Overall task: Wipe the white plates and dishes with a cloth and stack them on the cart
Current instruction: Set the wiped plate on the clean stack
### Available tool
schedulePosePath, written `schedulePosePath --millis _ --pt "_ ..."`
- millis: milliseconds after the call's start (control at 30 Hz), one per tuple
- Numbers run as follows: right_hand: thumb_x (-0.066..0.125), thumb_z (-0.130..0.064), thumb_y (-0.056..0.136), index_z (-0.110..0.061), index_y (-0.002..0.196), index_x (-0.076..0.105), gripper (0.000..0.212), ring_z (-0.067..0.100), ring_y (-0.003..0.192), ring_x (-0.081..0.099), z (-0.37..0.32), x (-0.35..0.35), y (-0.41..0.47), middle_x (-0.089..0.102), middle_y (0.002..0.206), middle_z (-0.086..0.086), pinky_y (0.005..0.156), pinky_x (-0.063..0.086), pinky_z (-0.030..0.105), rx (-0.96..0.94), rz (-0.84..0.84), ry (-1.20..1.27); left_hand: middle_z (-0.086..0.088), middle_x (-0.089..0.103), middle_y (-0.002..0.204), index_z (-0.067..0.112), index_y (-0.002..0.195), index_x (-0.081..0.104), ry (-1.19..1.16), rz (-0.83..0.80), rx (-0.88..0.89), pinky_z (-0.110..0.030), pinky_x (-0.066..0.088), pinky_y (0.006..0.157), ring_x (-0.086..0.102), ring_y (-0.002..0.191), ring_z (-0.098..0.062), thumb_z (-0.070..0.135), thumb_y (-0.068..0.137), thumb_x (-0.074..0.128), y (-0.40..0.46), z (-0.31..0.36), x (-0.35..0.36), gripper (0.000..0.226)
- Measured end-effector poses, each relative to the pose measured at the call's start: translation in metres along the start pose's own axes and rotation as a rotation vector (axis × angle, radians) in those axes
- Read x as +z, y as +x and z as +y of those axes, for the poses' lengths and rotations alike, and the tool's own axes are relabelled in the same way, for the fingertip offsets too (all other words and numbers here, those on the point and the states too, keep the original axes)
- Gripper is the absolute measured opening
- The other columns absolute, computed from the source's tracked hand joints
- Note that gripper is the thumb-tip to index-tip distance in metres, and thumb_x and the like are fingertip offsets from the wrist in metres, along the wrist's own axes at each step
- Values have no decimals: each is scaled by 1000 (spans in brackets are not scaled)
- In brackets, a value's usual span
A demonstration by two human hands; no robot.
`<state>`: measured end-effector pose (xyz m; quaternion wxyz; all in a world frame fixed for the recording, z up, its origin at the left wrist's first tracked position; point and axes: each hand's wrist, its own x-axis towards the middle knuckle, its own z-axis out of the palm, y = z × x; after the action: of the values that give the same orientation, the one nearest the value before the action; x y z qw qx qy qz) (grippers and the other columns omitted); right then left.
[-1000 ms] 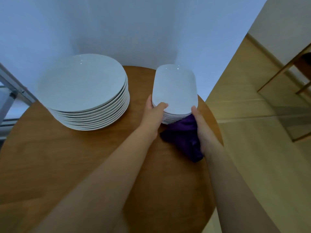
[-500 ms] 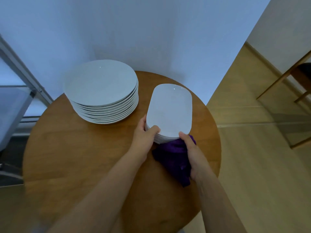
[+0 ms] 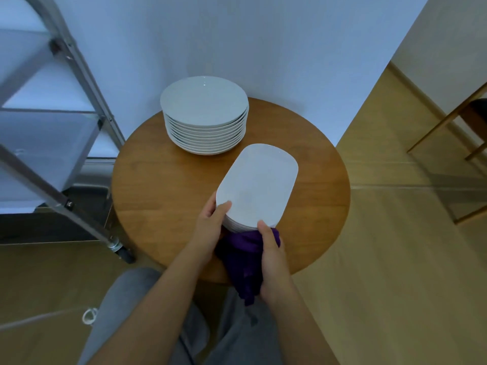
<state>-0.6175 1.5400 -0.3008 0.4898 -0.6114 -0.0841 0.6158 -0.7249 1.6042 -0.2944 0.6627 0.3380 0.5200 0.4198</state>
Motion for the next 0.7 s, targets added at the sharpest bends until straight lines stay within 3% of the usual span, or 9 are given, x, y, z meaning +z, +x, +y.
schedulePosePath --millis 67,167,300,433,533,633,700 --pt "67 -52 77 -33 124 44 56 25 100 61 6 9 -7 61 113 0 86 54 43 1 10 18 13 62 112 41 112 55 -19 10 6 -18 53 62 60 103 -14 34 88 59 -8 -3 -6 26" --pt "65 -51 79 -32 126 45 54 25 100 61 11 20 -14 61 114 0 87 54 44 -12 29 30 7 59 120 29 131 45 9 10 33 -19 54 64 59 106 -16 31 80 68 -13 -7 -12 56" --pt "62 -54 81 -30 127 42 56 25 100 60 8 29 -18 60 114 1 87 54 43 34 14 -28 9 59 118 32 129 49 78 29 32 -20 55 64 59 103 -16 25 85 63 -10 -3 -18 46" --pt "60 -62 78 -31 135 32 71 22 104 56 6 30 -19 54 119 0 87 51 37 73 -12 -143 5 56 126 28 131 49 224 6 -18 -34 54 86 54 112 -21 23 87 59 -1 9 -31 45" --pt "55 -67 77 -32 138 27 76 22 104 54 2 28 -21 51 122 0 83 50 34 101 -49 -237 3 53 130 26 131 48 271 -25 -43 -34 51 90 51 116 -21 23 88 59 1 16 -35 45" --pt "59 -69 68 -31 132 40 77 25 104 59 -3 12 -24 59 117 3 91 51 41 126 -115 -272 1 48 138 24 138 41 348 52 2 -33 48 92 46 122 -20 28 89 59 1 15 -33 52" --pt "72 -58 64 -25 120 54 67 27 95 65 -10 -6 -27 69 104 7 80 55 38 122 -87 -209 -1 41 145 22 144 32 439 190 49 -36 43 95 41 129 -22 39 87 60 -2 9 -29 66"
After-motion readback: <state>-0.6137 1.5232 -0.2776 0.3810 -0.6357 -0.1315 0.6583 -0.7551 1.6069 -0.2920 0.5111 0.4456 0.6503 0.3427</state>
